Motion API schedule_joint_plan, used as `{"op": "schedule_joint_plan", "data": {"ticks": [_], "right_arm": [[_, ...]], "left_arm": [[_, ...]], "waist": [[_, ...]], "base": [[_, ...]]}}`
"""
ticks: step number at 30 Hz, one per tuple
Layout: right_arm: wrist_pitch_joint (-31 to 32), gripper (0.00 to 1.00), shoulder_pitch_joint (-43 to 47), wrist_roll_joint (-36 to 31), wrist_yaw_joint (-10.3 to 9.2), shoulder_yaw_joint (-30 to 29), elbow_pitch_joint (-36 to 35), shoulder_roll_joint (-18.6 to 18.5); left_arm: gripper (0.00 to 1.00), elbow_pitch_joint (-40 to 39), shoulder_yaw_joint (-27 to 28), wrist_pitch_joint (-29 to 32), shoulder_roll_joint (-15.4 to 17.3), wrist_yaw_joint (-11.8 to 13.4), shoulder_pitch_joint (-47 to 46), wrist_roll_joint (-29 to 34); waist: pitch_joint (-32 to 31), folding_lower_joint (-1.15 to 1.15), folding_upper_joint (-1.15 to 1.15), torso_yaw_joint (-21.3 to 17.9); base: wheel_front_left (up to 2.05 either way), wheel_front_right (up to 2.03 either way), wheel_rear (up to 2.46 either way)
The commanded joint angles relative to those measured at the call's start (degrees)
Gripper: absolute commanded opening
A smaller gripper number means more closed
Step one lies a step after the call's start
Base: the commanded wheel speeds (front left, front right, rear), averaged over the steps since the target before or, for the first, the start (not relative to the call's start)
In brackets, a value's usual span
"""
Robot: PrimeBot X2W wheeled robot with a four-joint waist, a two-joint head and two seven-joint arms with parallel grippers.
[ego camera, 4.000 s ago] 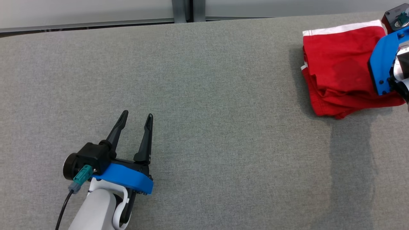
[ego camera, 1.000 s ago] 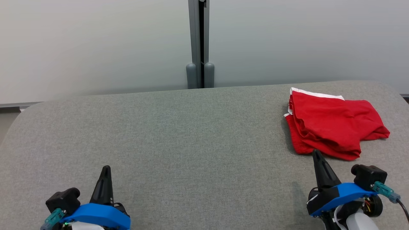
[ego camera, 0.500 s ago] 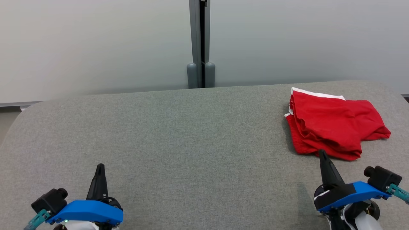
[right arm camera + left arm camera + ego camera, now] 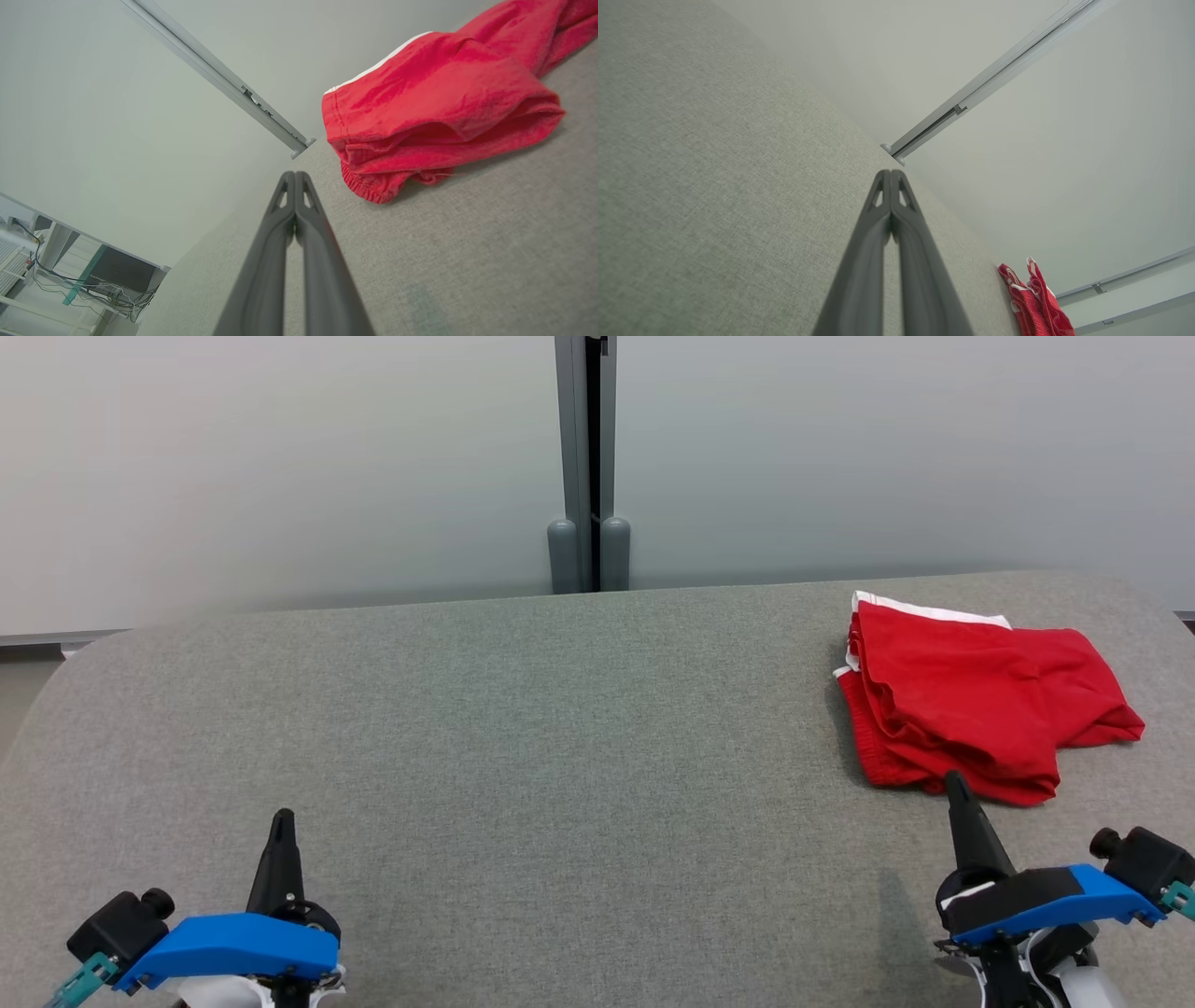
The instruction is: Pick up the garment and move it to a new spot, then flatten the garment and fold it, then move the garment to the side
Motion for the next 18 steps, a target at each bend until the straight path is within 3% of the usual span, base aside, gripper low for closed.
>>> {"op": "schedule_joint_plan", "data": {"ticks": [1, 18], "right_arm": [[0.55, 0.0, 0.06, 2.15, 0.0, -0.48, -1.33, -0.03], [3.53, 0.0, 1.05, 13.43, 0.0, -1.96, -3.29, 0.28]], "left_arm": [[0.0, -1.12, 0.57, 0.54, 0.02, -0.03, -1.49, -1.89], [0.0, -2.73, 2.19, 3.56, -0.46, -0.05, -1.56, -12.4]], "waist": [[0.01, 0.0, 0.0, 0.02], [0.09, 0.0, 0.0, 0.19]], "base": [[0.0, 0.0, 0.0], [0.0, 0.0, 0.0]]}}
